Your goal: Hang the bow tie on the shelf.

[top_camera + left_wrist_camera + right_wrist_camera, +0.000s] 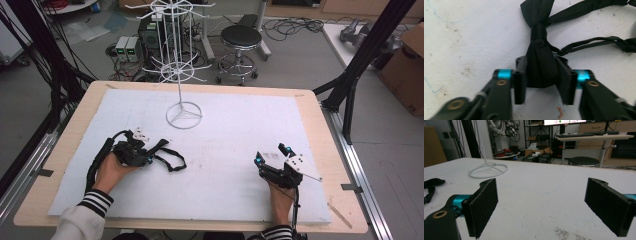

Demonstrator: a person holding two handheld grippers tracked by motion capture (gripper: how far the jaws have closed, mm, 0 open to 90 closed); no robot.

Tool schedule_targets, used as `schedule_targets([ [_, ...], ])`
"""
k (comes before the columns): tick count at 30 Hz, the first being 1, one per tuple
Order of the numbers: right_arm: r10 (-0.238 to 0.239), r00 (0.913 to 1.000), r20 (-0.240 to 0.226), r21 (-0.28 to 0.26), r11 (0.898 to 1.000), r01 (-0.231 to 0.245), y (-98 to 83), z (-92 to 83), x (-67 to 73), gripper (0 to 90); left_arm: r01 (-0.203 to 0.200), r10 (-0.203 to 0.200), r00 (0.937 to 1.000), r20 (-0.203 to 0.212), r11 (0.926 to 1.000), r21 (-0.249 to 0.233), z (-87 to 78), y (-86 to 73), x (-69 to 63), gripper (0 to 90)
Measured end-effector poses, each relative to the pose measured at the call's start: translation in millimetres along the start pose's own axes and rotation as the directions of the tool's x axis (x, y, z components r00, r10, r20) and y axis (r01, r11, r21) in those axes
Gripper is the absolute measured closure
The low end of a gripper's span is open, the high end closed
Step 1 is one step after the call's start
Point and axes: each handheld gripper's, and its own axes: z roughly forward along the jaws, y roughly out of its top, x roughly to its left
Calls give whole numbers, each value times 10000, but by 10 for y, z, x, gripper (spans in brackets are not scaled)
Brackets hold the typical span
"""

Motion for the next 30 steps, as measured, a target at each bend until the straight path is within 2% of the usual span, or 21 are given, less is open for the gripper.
schedule_targets([
  [1,-5,10000,-2,-2,10000,5,0,0,0,106,15,-15,10000,-76,10000,-19,-5,-2,4,737],
  [2,-5,10000,-2,-2,10000,5,0,0,0,106,87,-87,9999,-67,10000,-26,-13,-2,9,737],
  [5,18,10000,-1,1,10000,-18,0,0,1,106,303,-304,9994,-139,9995,-69,-28,-1,19,818],
  [16,-7,10000,9,-1,10000,7,0,0,1,106,236,-243,9994,-257,9993,-302,-46,-26,21,834],
  [21,-19,10000,6,5,10000,19,0,0,0,106,217,-242,9990,-377,9976,-663,-79,-53,27,834],
  [24,7,10000,12,4,10000,-7,0,0,1,106,319,-363,9987,-354,9925,-1177,-129,-56,39,835],
  [25,19,10000,10,8,10000,-19,0,-1,1,106,373,-436,9984,-371,9869,-1568,-166,-54,43,835],
  [26,19,10000,10,8,10000,-19,0,-1,1,106,373,-436,9984,-371,9869,-1568,-166,-54,43,835],
  [30,17,10000,5,21,10000,-17,-1,-1,3,106,347,-455,9982,-402,9706,-2381,-244,-57,61,835],
])
